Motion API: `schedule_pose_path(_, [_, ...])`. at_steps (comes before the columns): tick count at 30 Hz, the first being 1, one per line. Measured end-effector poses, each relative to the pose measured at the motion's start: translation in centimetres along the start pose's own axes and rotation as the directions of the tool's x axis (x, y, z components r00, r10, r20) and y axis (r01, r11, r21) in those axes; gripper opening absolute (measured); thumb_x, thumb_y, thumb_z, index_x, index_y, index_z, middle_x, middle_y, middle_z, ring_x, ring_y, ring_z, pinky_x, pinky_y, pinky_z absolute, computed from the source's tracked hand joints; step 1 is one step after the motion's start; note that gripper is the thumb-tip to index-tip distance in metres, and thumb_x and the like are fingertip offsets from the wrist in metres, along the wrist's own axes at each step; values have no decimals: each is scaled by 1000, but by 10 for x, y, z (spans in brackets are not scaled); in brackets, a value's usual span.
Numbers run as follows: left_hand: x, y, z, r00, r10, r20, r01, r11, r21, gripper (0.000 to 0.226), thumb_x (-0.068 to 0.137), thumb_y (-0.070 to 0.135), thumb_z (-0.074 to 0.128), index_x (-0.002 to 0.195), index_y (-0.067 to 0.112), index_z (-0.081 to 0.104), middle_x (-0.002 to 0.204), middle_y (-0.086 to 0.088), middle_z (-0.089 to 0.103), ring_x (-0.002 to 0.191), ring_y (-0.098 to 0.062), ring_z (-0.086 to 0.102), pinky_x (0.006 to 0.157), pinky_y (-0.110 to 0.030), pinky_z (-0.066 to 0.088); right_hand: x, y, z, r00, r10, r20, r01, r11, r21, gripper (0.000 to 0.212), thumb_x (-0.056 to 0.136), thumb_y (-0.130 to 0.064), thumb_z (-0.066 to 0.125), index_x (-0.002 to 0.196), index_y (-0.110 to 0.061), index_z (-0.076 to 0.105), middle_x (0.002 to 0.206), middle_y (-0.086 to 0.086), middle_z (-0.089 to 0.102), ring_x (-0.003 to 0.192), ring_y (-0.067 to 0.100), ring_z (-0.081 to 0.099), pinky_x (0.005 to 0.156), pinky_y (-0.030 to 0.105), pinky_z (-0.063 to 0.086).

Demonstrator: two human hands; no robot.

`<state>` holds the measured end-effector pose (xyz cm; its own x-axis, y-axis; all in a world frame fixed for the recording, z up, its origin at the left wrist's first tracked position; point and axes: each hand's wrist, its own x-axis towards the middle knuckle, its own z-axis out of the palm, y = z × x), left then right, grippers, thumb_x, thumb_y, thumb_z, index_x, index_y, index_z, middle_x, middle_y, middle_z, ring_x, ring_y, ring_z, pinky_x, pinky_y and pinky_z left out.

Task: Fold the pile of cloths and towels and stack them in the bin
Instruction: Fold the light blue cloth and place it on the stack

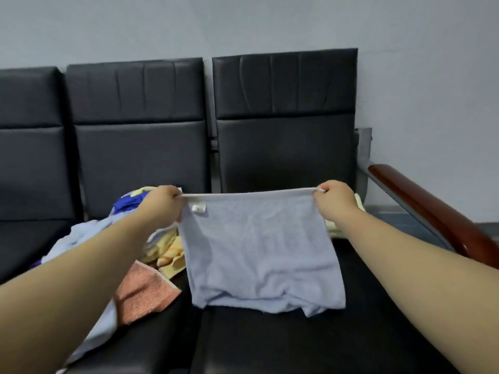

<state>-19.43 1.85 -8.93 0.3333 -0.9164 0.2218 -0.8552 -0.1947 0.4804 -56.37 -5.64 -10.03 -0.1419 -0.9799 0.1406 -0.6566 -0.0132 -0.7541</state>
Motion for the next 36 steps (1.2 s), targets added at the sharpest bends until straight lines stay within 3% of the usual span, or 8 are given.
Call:
schedule_pose_path(4, [21, 34, -51, 968, -4, -251, -58, 969, -240, 18, 94, 13, 53, 83, 18, 66, 67, 7, 71, 72, -27, 71, 74, -39, 59, 16, -57, -37, 989, -46, -141, 71, 982, 176, 27, 88, -13, 49, 97, 3, 69, 80, 13, 63, 70, 25, 50, 60, 37, 45])
schedule_pose_path(9, [12, 47, -82, 921, 74, -383, -170, 960, -221, 13, 97, 20, 55, 91, 22, 67, 82, 4, 71, 78, -23, 63, 72, -36, 48, 2, -77, -70, 973, -103, -207, 159, 948, 277, 17, 100, -13, 54, 106, -7, 69, 106, 17, 68, 102, 39, 62, 92, 56, 56])
schedule_pose_path(12, [-4, 36, -71, 953, 91, -290, -151, 970, -190, 10, 97, 22, 59, 92, 22, 68, 84, 3, 70, 78, -22, 63, 70, -33, 45, -5, -46, -63, 981, -116, -155, 155, 951, 269, 9, 103, -24, 57, 104, -26, 66, 101, 0, 68, 96, 27, 65, 82, 42, 57])
schedule_pose_path(18, [-46, -1, -1, 996, 77, -42, -81, 993, -85, 15, 99, 27, 60, 89, 20, 68, 81, 4, 68, 78, -22, 64, 66, -32, 45, -40, 41, -26, 997, -61, 54, 54, 990, 127, 10, 101, -26, 60, 99, -24, 69, 95, -1, 67, 86, 17, 60, 63, 31, 42])
schedule_pose_path(22, [-67, -19, 41, 997, -10, 71, 24, 978, -205, 21, 99, 17, 59, 78, 15, 64, 69, -2, 59, 61, -21, 54, 54, -29, 40, -61, 86, -7, 982, -3, 190, -14, 996, 85, 13, 101, -23, 60, 90, -19, 65, 92, 4, 66, 83, 19, 58, 66, 32, 42])
schedule_pose_path(29, [-84, -24, 63, 952, -211, 223, 304, 553, -775, 12, 100, 6, 56, 93, 3, 65, 91, -19, 63, 82, -28, 61, 79, -42, 51, -60, 96, -9, 969, 12, 247, -85, 955, 286, 19, 102, -20, 57, 85, -15, 59, 88, 6, 58, 85, 23, 52, 79, 39, 43])
schedule_pose_path(33, [-89, -31, 58, 916, -239, 321, 400, 589, -702, 11, 98, 10, 57, 104, 9, 66, 98, -20, 64, 86, -33, 61, 72, -42, 51, -65, 100, -12, 936, 27, 352, -95, 980, 177, 23, 99, -19, 58, 99, 3, 66, 99, 18, 66, 90, 32, 55, 79, 41, 43])
schedule_pose_path(36, [-96, -36, 53, 859, -288, 424, 503, 630, -592, 8, 96, 14, 57, 100, 12, 64, 96, -19, 62, 88, -32, 58, 67, -38, 49, -71, 102, -16, 891, 79, 448, -132, 987, 87, 16, 91, -16, 60, 83, -4, 66, 86, 15, 60, 81, 30, 51, 74, 42, 40])
